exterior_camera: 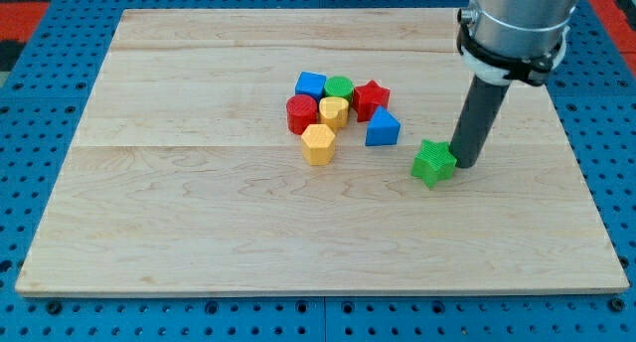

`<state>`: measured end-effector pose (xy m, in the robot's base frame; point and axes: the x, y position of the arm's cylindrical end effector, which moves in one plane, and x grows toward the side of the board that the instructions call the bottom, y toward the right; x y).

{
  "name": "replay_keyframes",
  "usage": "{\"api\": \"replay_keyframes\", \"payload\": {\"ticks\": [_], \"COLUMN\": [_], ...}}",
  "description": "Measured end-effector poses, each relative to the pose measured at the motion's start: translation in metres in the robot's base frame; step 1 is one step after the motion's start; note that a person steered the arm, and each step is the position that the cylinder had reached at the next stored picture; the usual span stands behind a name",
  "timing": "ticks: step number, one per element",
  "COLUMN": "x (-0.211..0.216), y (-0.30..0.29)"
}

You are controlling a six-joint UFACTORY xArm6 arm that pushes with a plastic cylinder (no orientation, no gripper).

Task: Slide the green star closer to the blue triangle

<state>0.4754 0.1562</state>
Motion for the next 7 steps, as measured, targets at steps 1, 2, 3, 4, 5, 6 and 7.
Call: {"api": "replay_keyframes", "payload": {"ticks": [1, 2, 3, 4, 5, 6, 7], "x": [0.026, 0.030, 0.010, 0.010, 0.013, 0.013, 0.013], "y": [-0.001, -0.002, -0.002, -0.029, -0.061, -0.083, -0.097]}}
